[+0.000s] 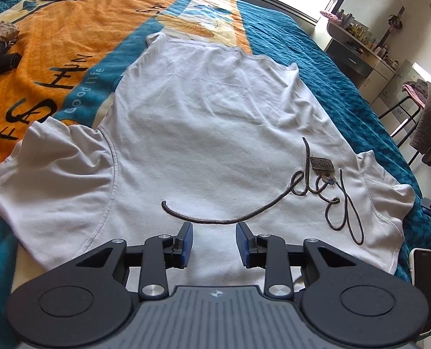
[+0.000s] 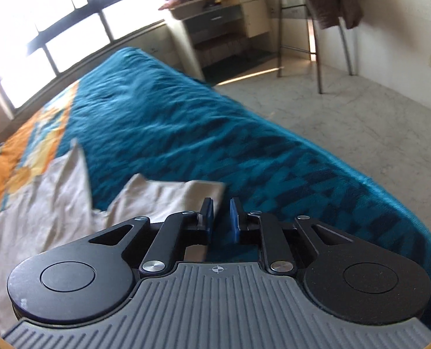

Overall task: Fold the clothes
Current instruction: 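Pull the shirt sleeve outward with the right gripper, then release it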

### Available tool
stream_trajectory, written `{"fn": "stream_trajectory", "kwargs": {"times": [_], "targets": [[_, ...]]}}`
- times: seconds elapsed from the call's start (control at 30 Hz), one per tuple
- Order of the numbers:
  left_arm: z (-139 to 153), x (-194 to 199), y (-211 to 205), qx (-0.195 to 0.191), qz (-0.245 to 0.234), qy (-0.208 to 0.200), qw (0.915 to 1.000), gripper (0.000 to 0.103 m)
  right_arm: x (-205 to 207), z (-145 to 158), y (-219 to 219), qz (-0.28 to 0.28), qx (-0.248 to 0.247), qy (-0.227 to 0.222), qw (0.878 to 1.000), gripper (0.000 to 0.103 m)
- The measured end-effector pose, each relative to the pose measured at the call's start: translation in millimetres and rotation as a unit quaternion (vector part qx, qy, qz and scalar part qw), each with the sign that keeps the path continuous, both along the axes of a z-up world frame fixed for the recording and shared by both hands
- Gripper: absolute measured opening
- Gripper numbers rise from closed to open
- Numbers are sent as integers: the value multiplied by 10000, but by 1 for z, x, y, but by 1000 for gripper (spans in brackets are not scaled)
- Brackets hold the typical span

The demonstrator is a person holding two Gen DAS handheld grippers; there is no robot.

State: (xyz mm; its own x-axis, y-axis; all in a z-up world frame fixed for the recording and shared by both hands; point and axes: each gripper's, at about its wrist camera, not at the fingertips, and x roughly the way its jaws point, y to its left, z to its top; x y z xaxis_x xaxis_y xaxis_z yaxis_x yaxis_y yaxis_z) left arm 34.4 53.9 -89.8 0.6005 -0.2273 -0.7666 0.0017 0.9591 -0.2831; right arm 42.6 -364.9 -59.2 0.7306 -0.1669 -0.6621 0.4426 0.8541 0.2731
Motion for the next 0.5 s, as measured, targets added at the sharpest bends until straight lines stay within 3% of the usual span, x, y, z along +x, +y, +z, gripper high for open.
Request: {"fn": "stream_trajectory", "kwargs": {"times": [0.07, 0.17, 0.27, 0.3, 0.37, 0.47, 0.5], "targets": [[0, 0, -5, 71, -133, -49, 9999, 29, -1, 2, 31, 717, 12, 102, 9974, 19], [-7, -3, -15, 191, -489, -16, 9986, 27, 5, -16, 77, 1751, 270, 488, 9830, 16], [-16, -12, -15, 384, -732, 149, 9965, 27, 11, -47, 91, 1505, -12, 1269, 9804, 9], [-16, -16, -11, 419, -774, 198, 9959, 26, 9, -54, 88, 1269, -115, 1400, 9819, 0], [-15, -25, -4, 503, -873, 252, 9946, 26, -7, -51, 74, 744, -296, 1320, 9880, 0], [-5, -38, 7, 661, -898, 235, 9935, 26, -15, -33, 68, 248, -1203, 1416, 9823, 3], [2, -42, 12, 666, -803, 114, 9945, 25, -18, -25, 65, 240, -1199, 1330, 9836, 4]]}}
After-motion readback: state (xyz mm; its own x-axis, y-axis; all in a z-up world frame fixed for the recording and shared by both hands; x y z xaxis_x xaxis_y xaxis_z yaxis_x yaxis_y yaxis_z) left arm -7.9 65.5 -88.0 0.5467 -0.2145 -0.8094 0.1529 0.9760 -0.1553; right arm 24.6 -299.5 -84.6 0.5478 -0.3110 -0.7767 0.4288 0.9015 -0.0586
